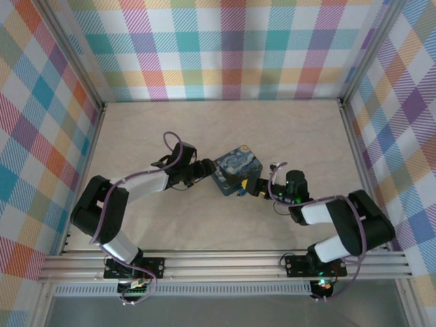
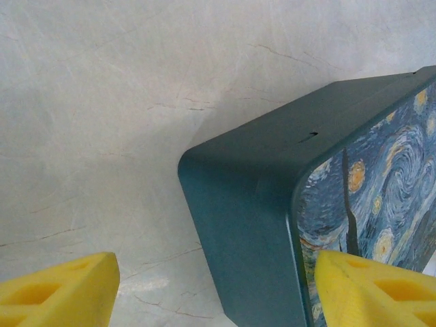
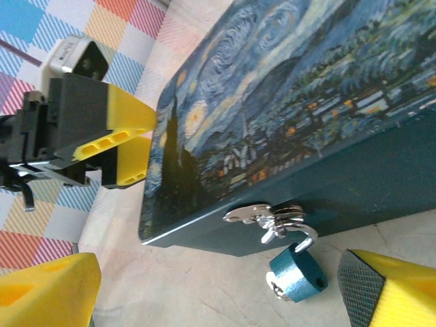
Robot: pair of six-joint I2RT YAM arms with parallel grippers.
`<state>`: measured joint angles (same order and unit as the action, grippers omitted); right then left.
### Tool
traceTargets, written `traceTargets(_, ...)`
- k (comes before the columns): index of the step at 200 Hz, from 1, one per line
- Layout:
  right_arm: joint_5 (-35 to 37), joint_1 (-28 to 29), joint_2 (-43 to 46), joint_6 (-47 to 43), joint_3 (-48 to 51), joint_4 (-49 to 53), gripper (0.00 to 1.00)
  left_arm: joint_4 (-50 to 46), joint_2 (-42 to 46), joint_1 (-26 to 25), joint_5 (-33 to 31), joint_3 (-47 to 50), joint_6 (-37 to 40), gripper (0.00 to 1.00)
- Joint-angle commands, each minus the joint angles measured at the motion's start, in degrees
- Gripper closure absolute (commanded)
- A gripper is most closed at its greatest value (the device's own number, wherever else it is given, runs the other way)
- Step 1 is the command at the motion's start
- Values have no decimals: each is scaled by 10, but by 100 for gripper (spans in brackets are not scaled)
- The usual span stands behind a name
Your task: Unlock a padlock with a key
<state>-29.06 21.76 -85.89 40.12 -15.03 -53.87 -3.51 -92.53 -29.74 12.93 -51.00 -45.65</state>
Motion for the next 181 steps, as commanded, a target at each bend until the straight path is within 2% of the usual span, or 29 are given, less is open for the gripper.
traceTargets(1, -12, 1, -47, 21, -15, -91, 10, -24, 17, -6, -6, -3, -4, 25)
traceTargets(48, -55, 1, -132, 64, -42, -152, 13, -23, 18, -8, -6, -1, -5, 25)
traceTargets(89, -61, 3, -128, 56, -39, -139, 13, -20, 17, -9, -6, -2, -5, 25)
traceTargets(135, -93, 9, -155, 82, -45, -190, 15, -16, 20, -10, -7, 2, -8, 25)
traceTargets(181, -85, 14, -145, 60, -34, -154, 19, -19, 25, -10, -11, 4, -8, 25)
